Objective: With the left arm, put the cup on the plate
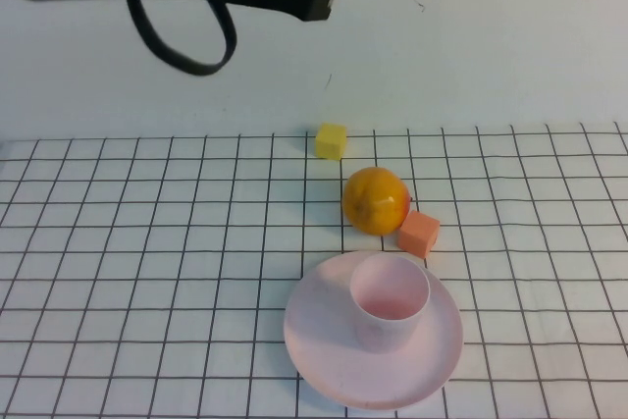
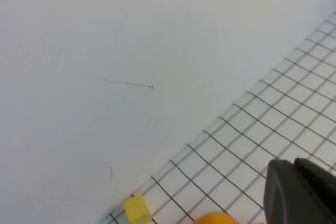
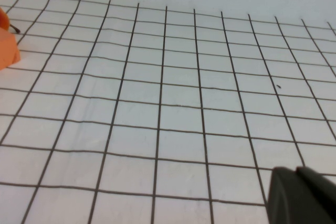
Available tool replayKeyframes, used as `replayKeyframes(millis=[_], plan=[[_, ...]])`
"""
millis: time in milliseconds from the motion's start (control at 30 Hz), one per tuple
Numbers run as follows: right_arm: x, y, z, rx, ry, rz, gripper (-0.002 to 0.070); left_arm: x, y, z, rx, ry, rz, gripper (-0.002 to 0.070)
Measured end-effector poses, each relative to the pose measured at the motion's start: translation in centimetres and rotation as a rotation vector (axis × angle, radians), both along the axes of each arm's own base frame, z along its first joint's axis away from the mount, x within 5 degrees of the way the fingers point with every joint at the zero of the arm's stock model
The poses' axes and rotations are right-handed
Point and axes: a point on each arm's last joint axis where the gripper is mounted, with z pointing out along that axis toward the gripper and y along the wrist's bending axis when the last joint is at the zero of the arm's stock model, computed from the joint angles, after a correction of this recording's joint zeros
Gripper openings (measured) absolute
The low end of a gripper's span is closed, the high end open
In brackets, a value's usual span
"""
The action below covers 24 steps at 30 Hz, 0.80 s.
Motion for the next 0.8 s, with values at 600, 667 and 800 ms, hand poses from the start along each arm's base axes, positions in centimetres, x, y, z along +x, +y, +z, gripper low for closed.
replayKeyframes(millis=[600, 667, 800], plan=[[0.0, 0.0, 0.0, 0.000, 0.000, 0.000, -0.0002, -7.5, 10.6, -14.8, -0.191, 0.060, 0.403, -0.0002], [0.0, 0.0, 0.0, 0.000, 0.000, 0.000, -0.0002, -9.3, 12.2, -16.1, -0.253, 0.072, 0.479, -0.0002], [0.0, 0.0, 0.0, 0.000, 0.000, 0.000, -0.0002, -12.9, 14.7, -18.0, -0.345, -0.004, 0.606, -0.0002]])
